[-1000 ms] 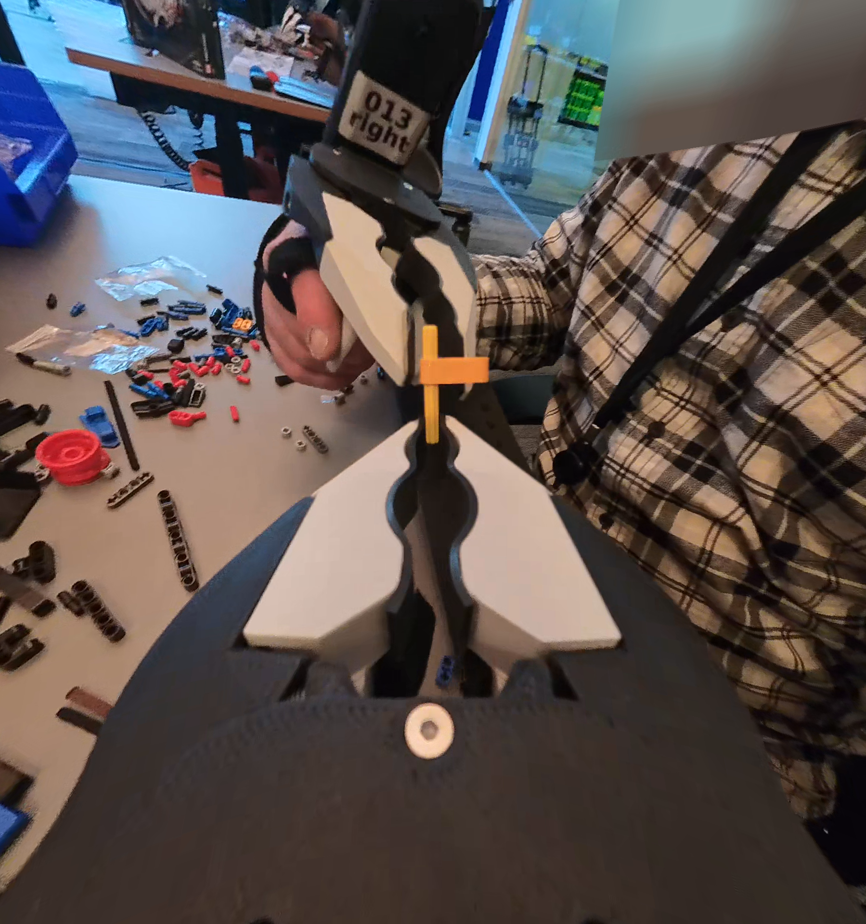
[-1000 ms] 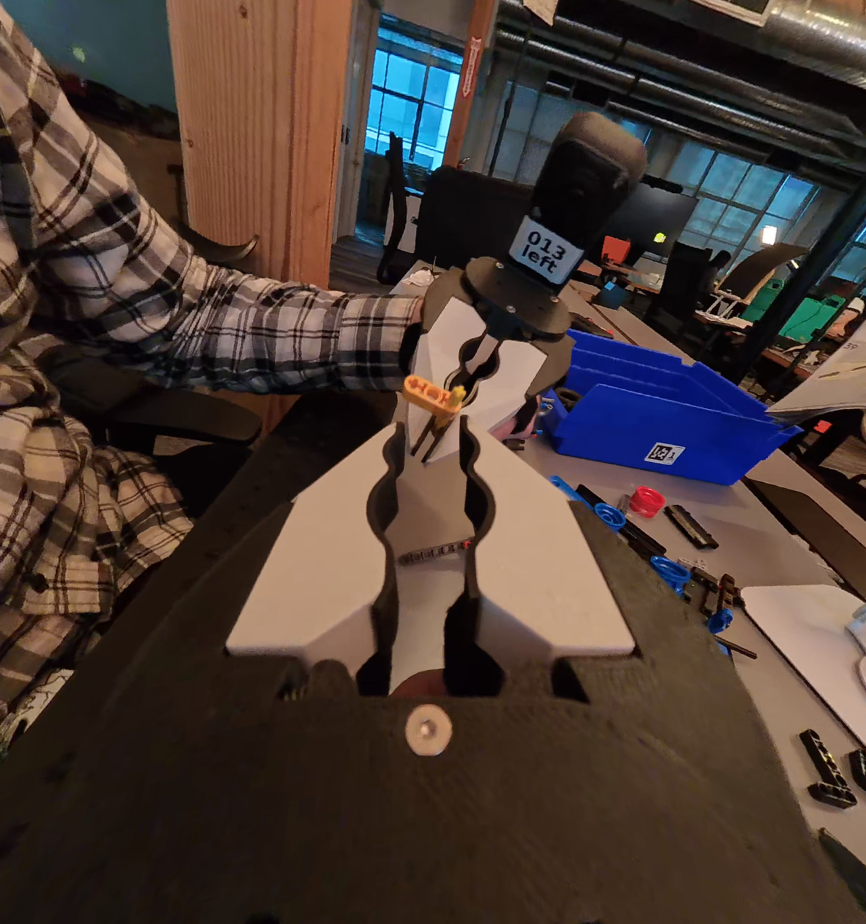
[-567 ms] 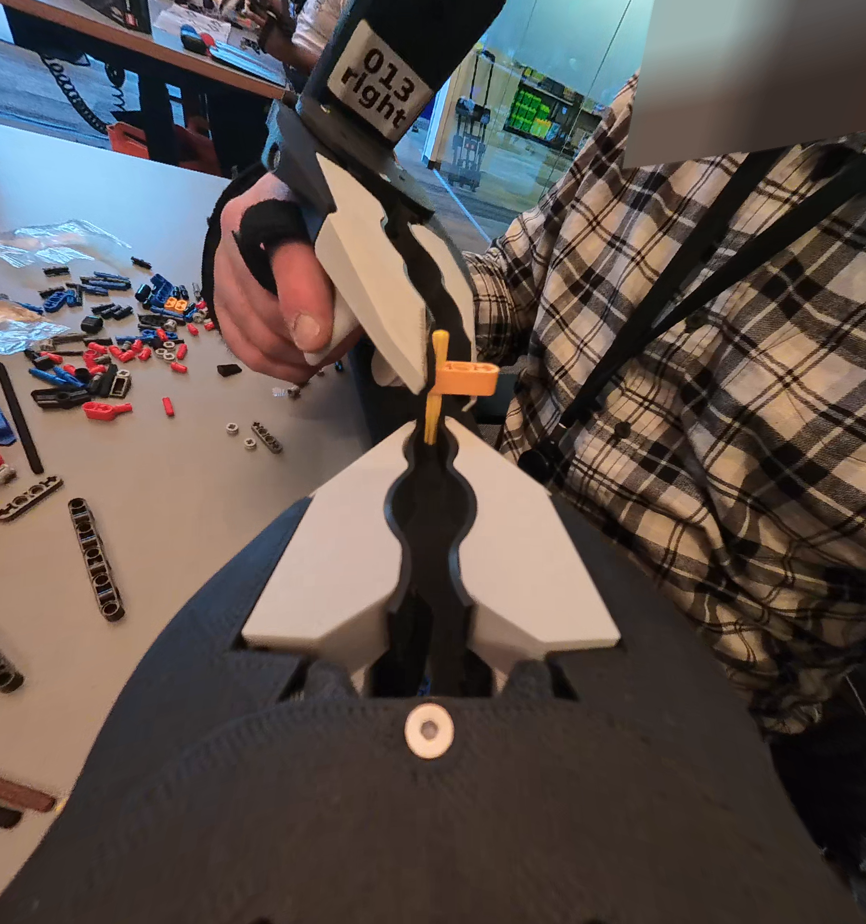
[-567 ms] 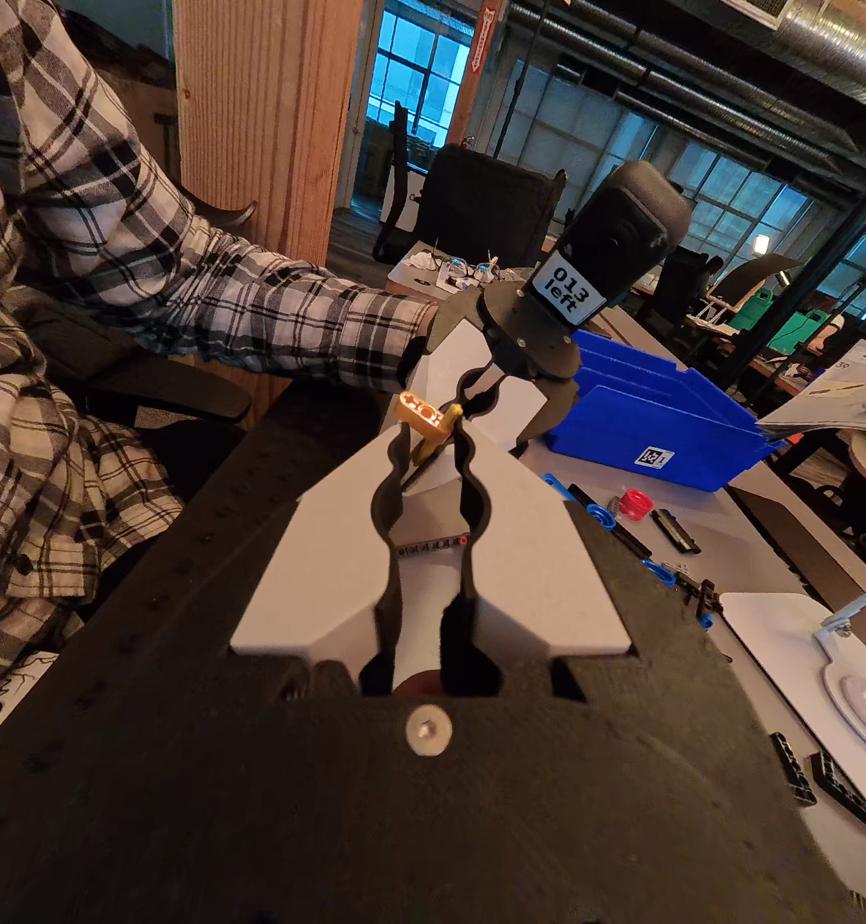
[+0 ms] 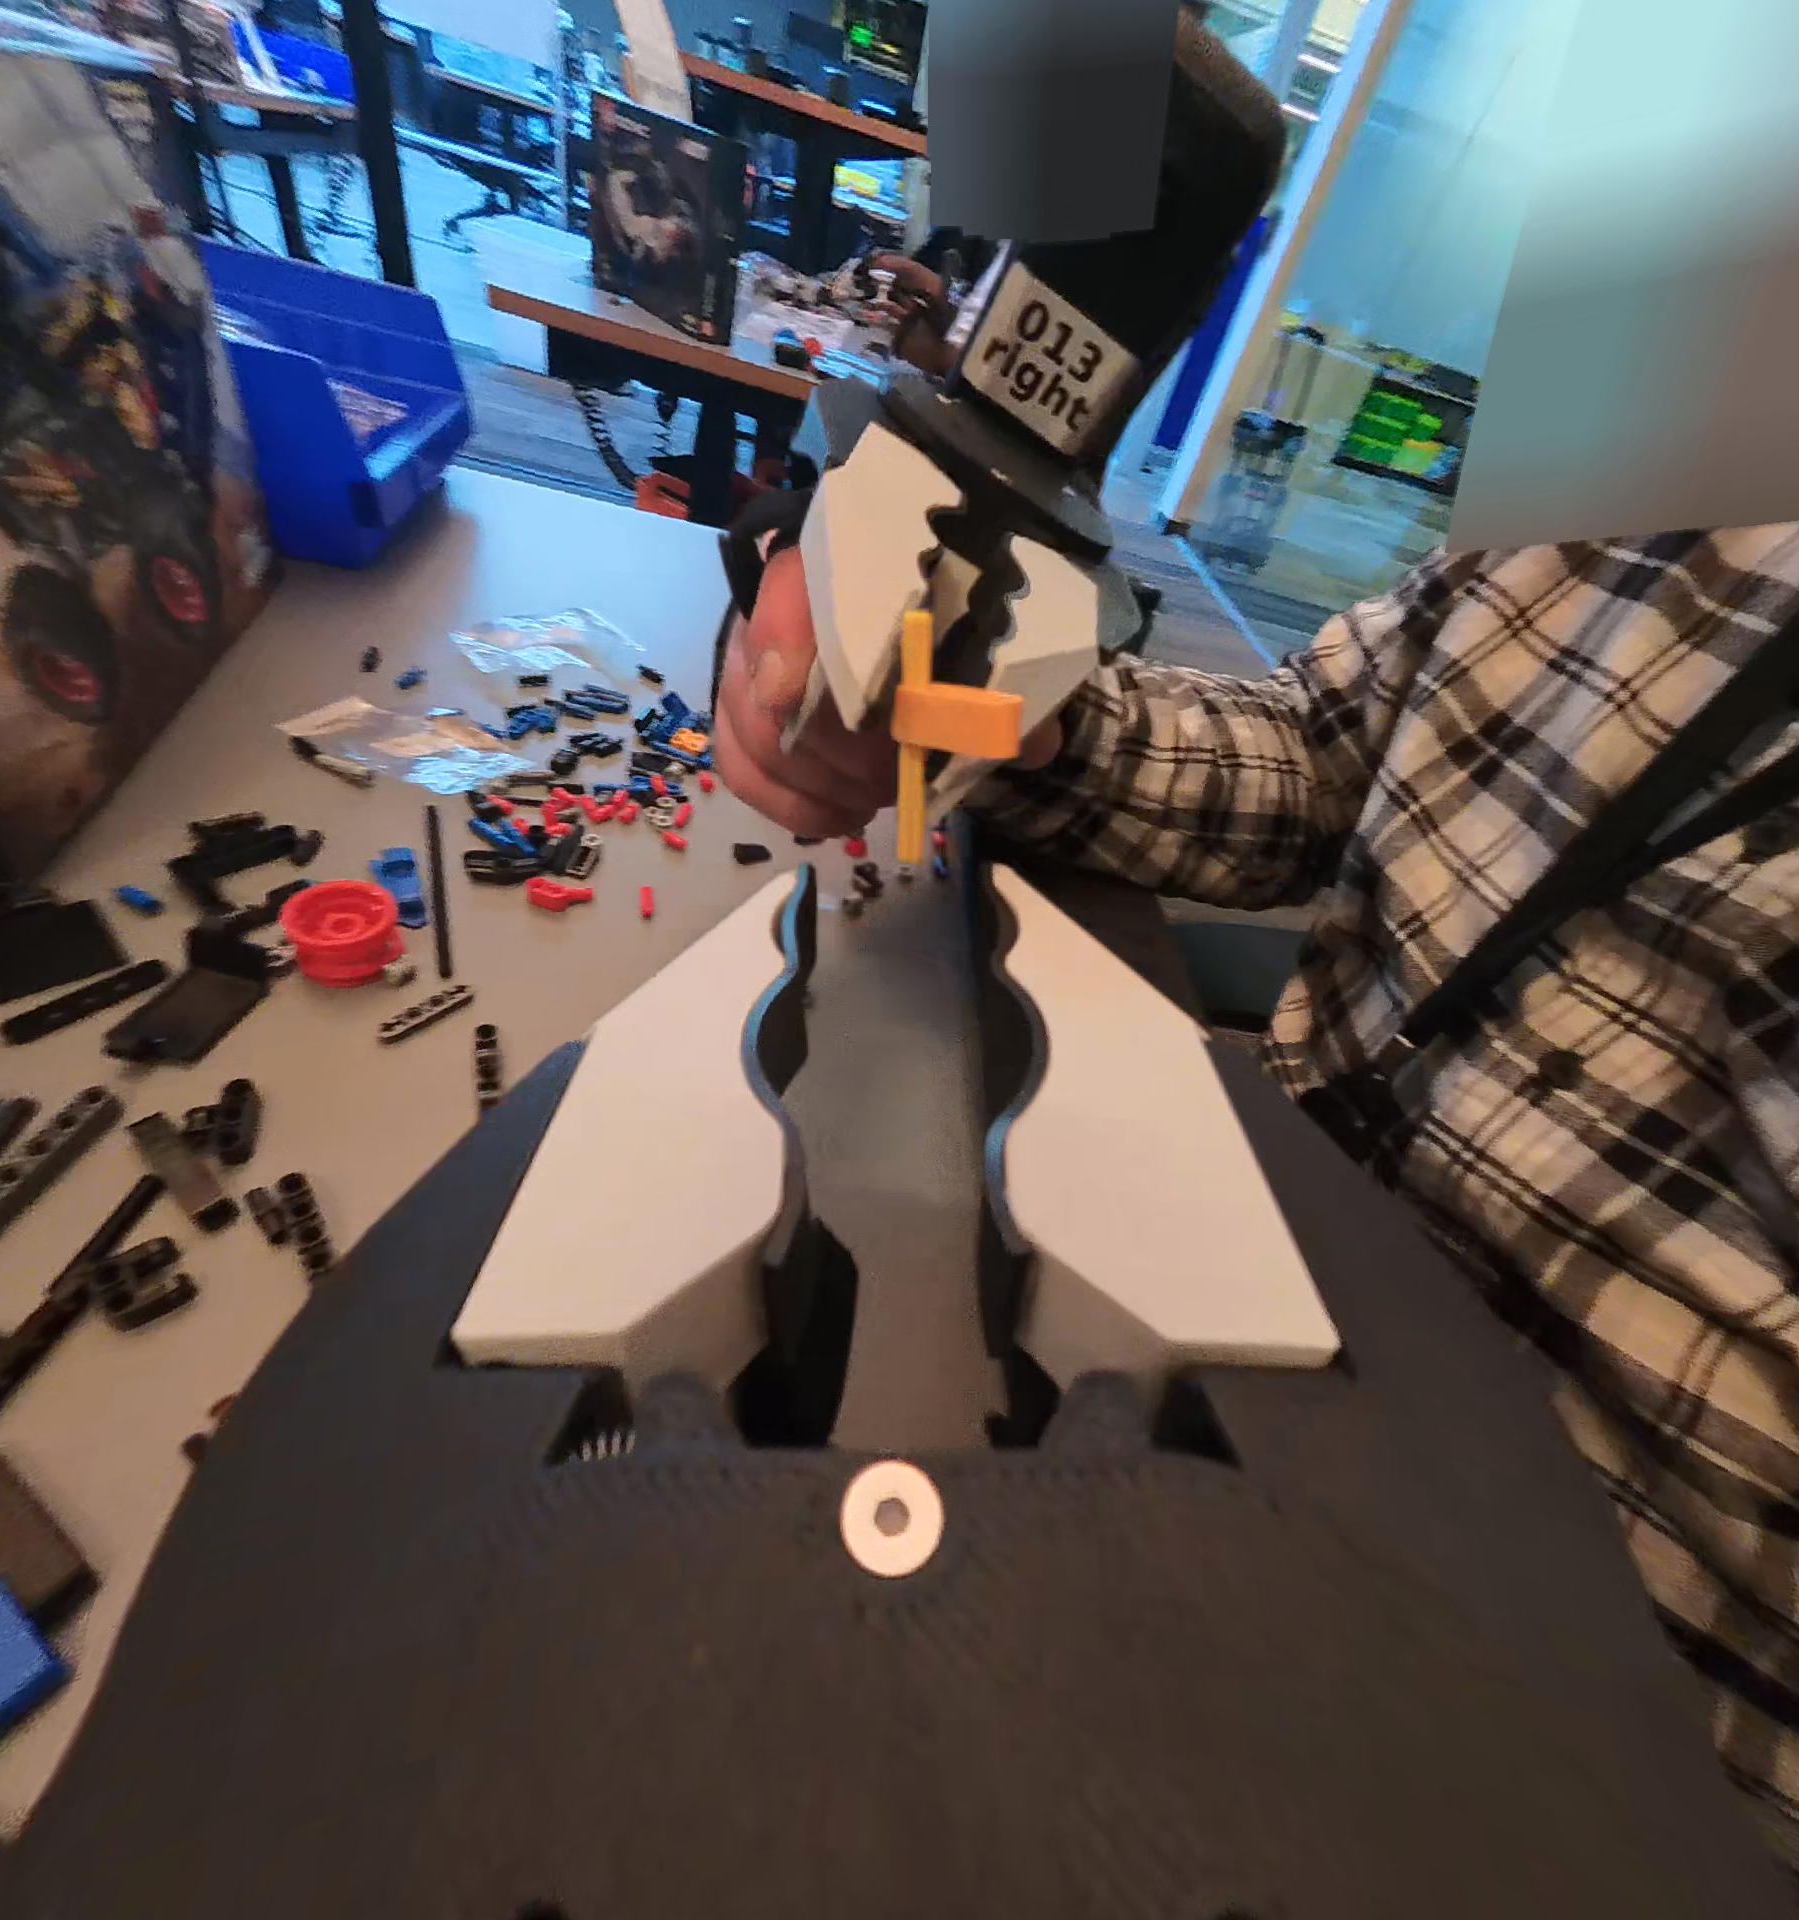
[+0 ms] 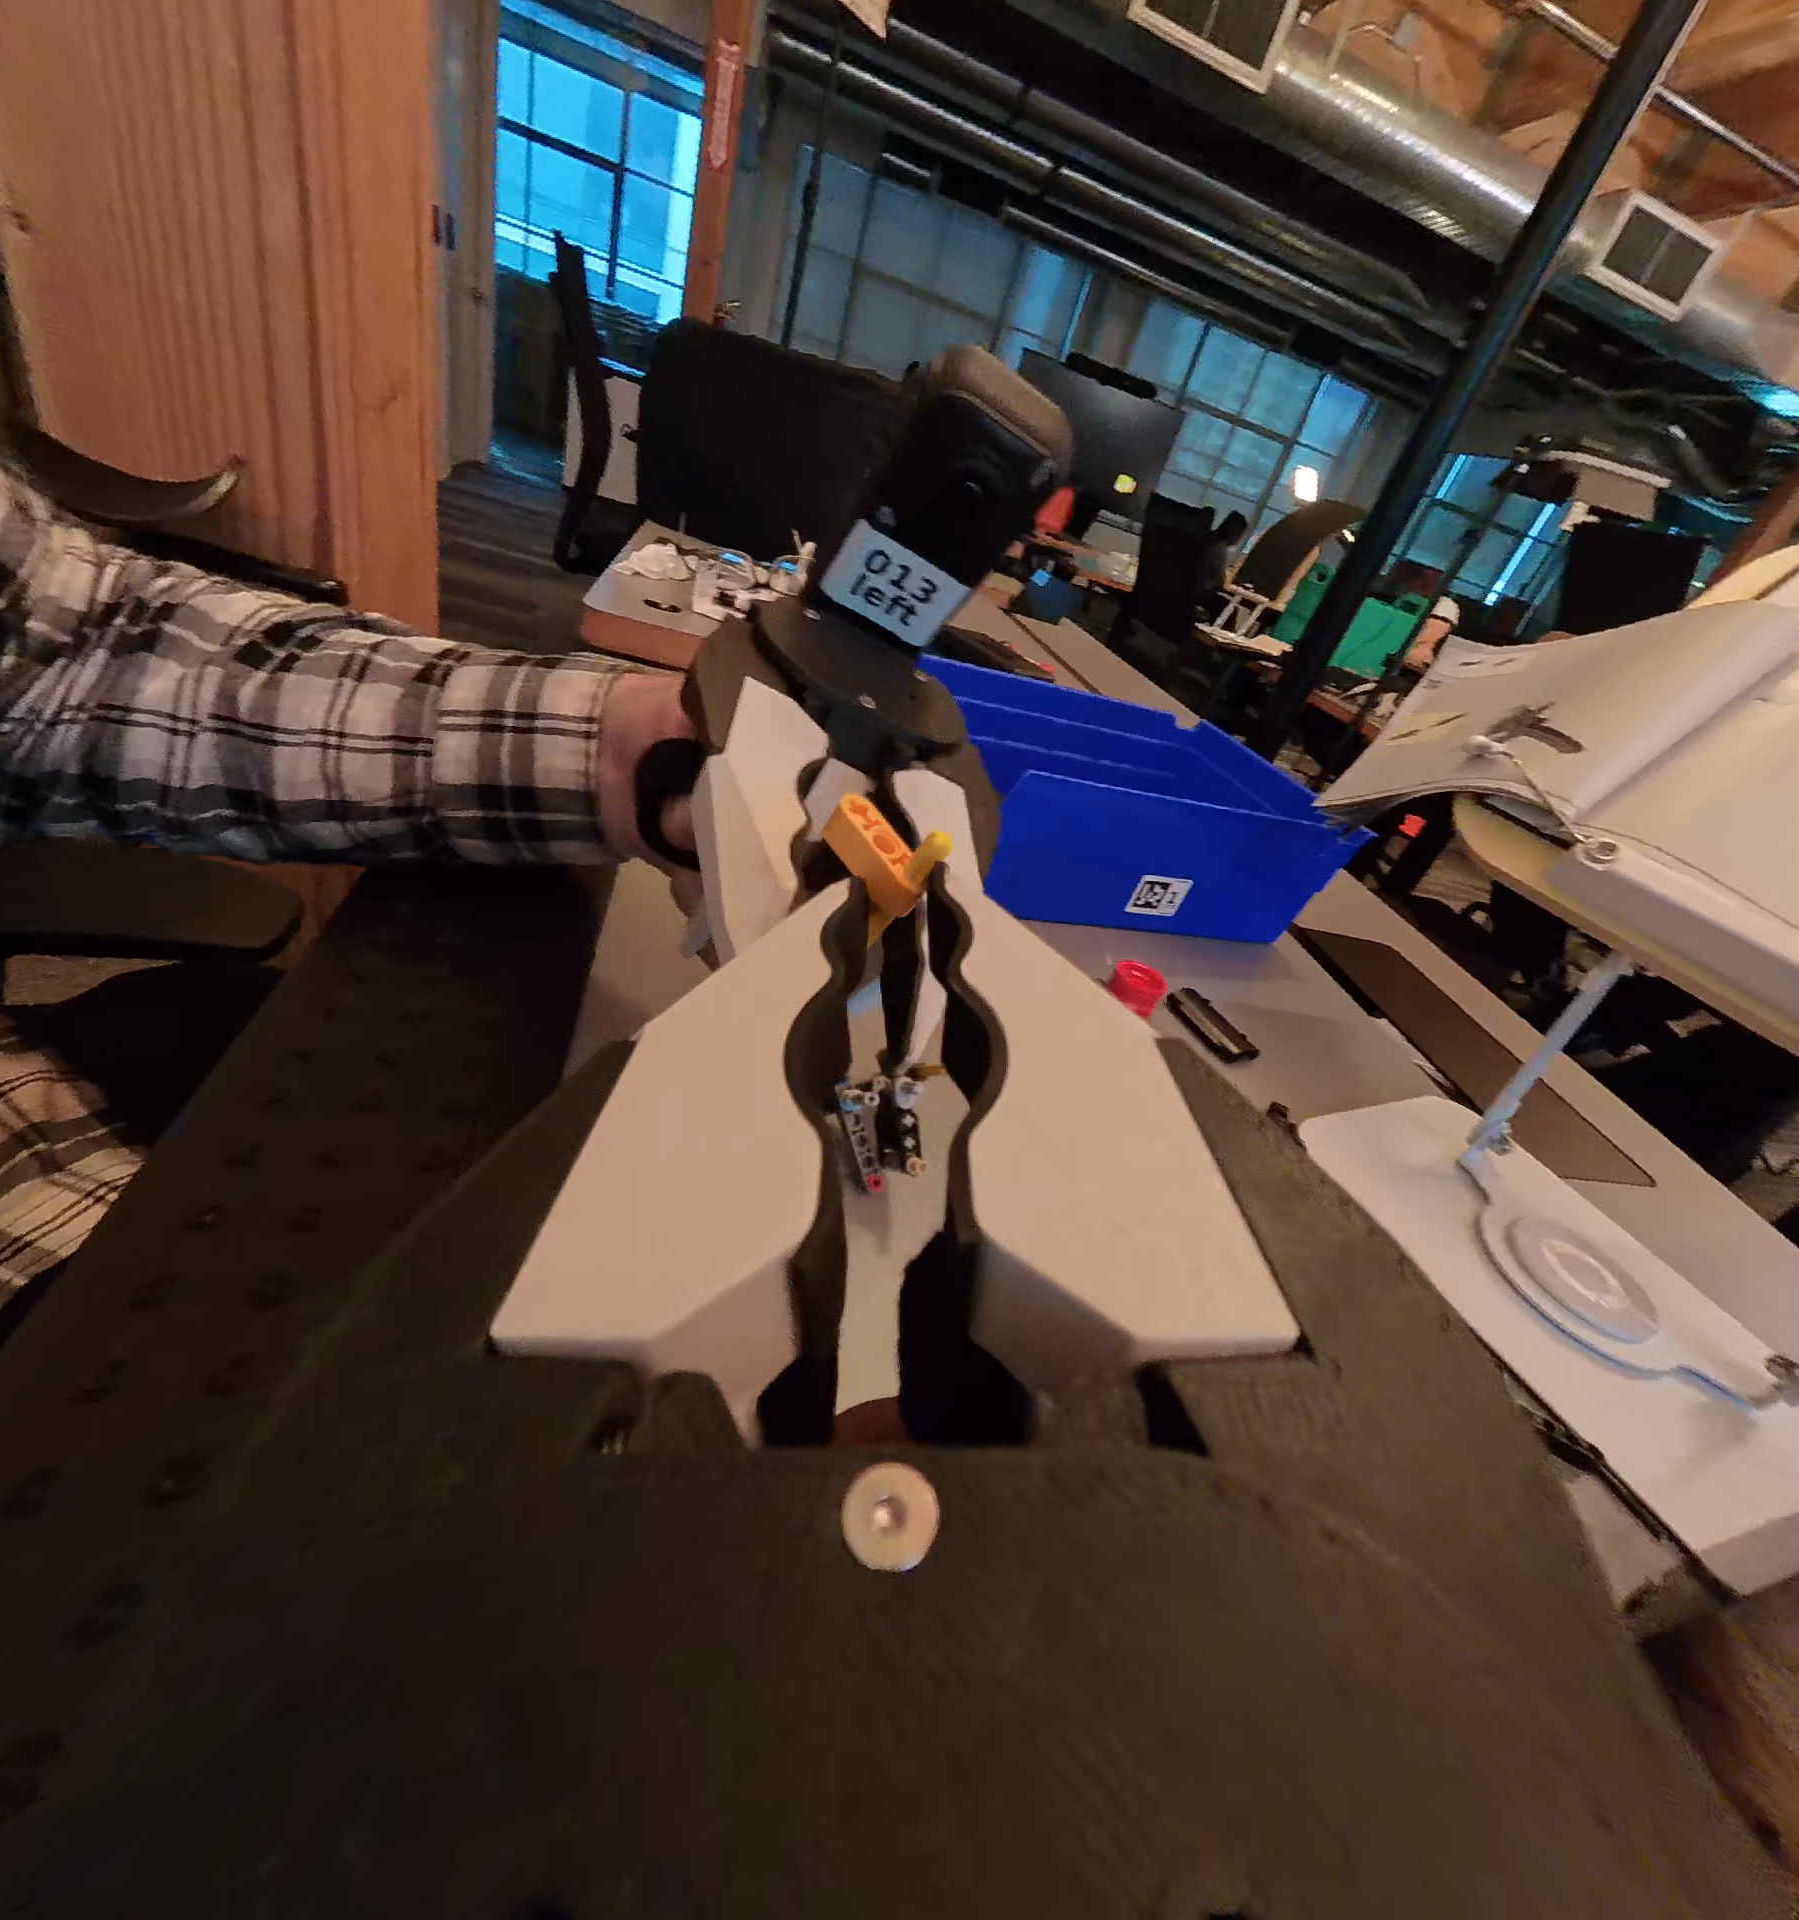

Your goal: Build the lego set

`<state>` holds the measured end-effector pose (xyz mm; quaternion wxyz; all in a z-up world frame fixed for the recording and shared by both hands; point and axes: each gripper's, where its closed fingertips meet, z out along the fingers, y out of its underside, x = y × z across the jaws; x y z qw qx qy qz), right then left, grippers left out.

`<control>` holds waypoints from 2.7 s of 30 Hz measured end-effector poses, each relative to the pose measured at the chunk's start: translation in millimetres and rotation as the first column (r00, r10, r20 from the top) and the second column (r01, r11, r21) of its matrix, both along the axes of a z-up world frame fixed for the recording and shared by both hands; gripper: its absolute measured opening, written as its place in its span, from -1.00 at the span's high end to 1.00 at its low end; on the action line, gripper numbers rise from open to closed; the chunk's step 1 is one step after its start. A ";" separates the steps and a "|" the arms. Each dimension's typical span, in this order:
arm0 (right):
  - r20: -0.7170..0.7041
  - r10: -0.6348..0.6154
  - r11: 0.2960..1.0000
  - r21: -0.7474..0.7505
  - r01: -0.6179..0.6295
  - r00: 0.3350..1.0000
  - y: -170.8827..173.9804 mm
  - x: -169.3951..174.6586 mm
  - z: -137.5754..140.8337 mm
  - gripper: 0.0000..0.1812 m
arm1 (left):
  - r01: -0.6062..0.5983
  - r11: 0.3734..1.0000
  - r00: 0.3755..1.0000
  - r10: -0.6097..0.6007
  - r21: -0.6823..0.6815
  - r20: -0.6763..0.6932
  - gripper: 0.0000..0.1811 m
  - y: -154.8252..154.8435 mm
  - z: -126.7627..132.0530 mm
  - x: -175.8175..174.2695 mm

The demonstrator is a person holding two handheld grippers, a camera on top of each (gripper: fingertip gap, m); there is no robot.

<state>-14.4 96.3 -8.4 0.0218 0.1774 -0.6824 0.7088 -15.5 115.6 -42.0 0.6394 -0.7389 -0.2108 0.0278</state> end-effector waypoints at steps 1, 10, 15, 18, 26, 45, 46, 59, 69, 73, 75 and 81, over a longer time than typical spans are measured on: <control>0.002 -0.015 1.000 -0.002 0.015 1.000 -0.3 -3.0 0.3 0.90 | -0.029 1.000 0.999 0.029 -0.012 -0.014 0.68 -2.5 -0.2 -2.3; 0.015 -0.090 0.996 0.026 0.090 0.996 -3.5 -18.4 -4.3 0.90 | -0.258 0.939 0.951 0.205 -0.229 -0.231 0.65 -35.2 -0.9 -8.7; 0.027 -0.125 0.990 0.073 0.123 0.992 -8.8 -24.3 -13.0 0.91 | -0.351 0.886 0.911 0.248 -0.302 -0.330 0.68 -53.2 12.3 -5.0; 0.017 -0.132 0.988 0.082 0.131 0.991 -12.7 -22.3 -16.6 0.91 | -0.360 0.875 0.906 0.245 -0.325 -0.346 0.69 -44.9 16.1 -7.4; 0.013 -0.158 0.985 0.074 0.157 0.987 -15.2 -23.9 -16.0 0.90 | -0.340 0.879 0.918 0.233 -0.335 -0.322 0.94 -26.1 10.5 -20.3; 0.012 -0.098 0.992 0.087 0.097 0.995 -12.5 -15.0 -16.8 0.89 | -0.270 0.865 0.934 0.129 -0.423 -0.332 1.00 -24.1 2.9 -10.9; 0.015 -0.096 0.992 0.086 0.095 0.995 -12.3 -15.0 -16.5 0.89 | -0.269 0.870 0.935 0.132 -0.414 -0.331 1.00 -24.2 3.7 -11.0; 0.009 -0.125 0.988 0.090 0.124 0.992 -14.9 -20.0 -19.1 0.90 | -0.321 0.897 0.921 0.221 -0.303 -0.321 0.94 -27.0 8.5 -15.4; 0.030 -0.141 0.987 0.083 0.138 0.990 -17.0 -25.3 -17.0 0.89 | -0.294 0.888 0.931 0.182 -0.355 -0.315 1.00 -32.7 9.6 -20.6; 0.043 -0.149 0.986 0.079 0.145 0.988 -14.9 -28.0 -15.2 0.89 | -0.274 0.894 0.937 0.166 -0.355 -0.307 1.00 -31.7 12.6 -23.9; 0.045 -0.149 0.986 0.084 0.145 0.988 -14.6 -28.5 -15.5 0.89 | -0.277 0.893 0.937 0.170 -0.354 -0.303 1.00 -31.3 11.8 -25.7; 0.052 -0.176 0.981 0.092 0.171 0.983 -13.7 -34.3 -16.2 0.90 | -0.304 0.890 0.933 0.206 -0.340 -0.295 0.89 -33.8 8.3 -26.3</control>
